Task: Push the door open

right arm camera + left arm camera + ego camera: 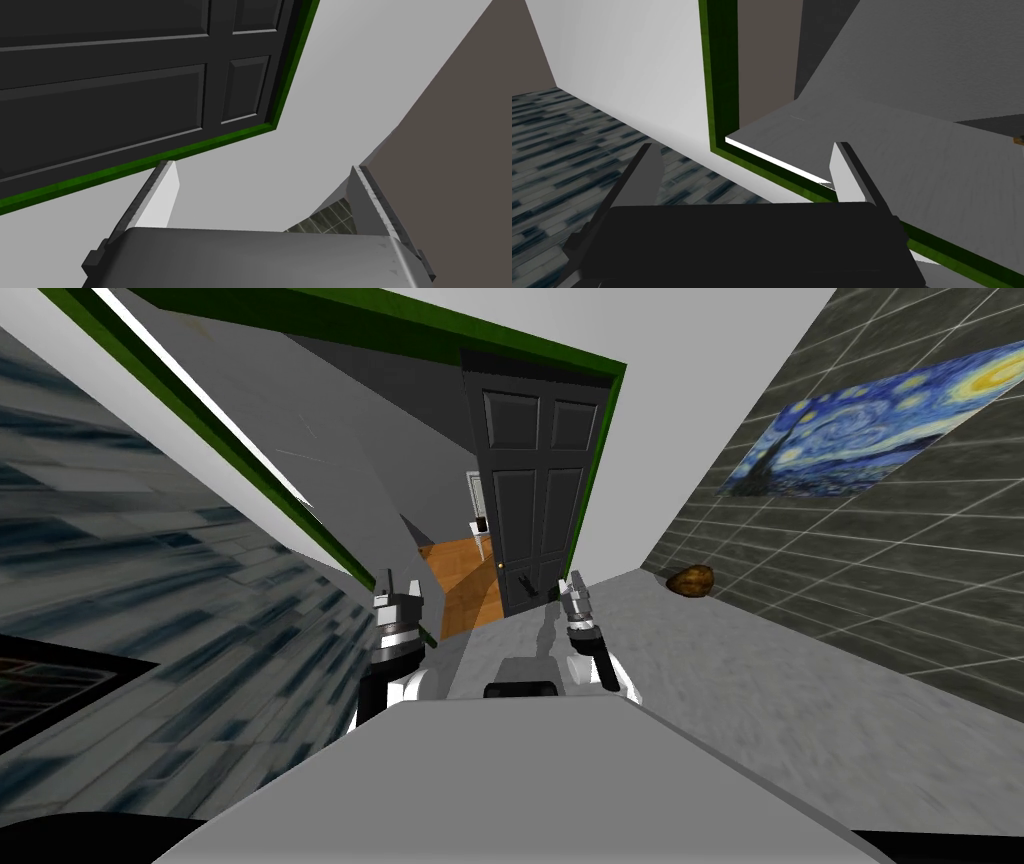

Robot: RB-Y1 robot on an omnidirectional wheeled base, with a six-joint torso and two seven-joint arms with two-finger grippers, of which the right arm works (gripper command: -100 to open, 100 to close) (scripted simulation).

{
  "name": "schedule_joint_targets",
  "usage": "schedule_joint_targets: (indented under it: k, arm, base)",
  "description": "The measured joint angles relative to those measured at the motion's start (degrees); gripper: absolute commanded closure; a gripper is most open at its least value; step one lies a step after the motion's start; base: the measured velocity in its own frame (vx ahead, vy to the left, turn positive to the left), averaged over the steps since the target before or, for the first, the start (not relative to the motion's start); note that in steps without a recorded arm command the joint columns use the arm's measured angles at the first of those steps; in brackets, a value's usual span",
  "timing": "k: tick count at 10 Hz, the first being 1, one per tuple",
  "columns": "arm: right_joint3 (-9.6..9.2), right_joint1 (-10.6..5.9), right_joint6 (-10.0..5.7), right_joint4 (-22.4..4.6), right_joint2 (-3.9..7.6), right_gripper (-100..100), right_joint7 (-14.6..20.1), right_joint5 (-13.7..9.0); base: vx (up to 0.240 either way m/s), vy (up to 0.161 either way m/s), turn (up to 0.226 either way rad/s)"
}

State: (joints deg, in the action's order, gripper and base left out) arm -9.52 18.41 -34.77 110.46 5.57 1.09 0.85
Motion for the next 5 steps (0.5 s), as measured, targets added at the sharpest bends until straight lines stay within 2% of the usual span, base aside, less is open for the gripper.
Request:
schedule_joint_targets:
  k: [5]
  arm:
    - [-2.52, -2.11, -0.98, -6.36, 0.52, -100, 0.73, -0.19]
  base:
    - [0.093, 0.042, -0.053]
